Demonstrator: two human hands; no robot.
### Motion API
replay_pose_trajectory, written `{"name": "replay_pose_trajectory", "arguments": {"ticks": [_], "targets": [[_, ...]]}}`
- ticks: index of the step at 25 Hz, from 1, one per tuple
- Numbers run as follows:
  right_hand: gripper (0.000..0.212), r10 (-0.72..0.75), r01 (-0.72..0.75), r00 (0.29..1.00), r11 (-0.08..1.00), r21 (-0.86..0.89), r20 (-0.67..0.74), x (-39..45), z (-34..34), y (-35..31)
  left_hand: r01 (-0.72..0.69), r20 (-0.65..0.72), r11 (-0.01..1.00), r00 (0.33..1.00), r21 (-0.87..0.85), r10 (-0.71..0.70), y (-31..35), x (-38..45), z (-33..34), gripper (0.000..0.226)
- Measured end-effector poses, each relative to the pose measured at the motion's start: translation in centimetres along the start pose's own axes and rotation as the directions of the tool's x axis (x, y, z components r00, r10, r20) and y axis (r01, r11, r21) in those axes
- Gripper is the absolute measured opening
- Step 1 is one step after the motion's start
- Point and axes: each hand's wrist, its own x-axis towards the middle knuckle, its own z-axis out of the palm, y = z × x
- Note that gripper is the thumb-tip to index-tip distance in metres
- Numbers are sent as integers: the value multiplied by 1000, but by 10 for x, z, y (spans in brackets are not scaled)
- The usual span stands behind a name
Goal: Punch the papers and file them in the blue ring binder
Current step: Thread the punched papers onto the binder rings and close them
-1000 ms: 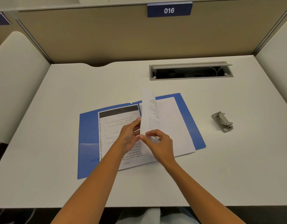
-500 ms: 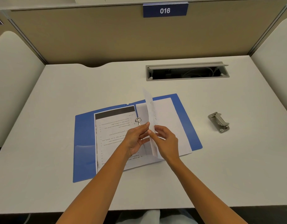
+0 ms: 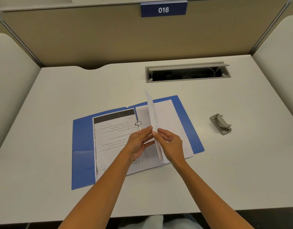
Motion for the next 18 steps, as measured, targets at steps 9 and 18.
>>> {"name": "replay_pose_trajectory", "arguments": {"ticks": [9,18], "targets": [[36,1,-1,1000,1000,-24,6,7,-3,6,-33,-8,998,999,62,34,1,3,-2,19],[25,135,-154,971,985,-83,-199,36,-47,26,-39,-250,999,968,-26,32,23,4,-50,6]]}}
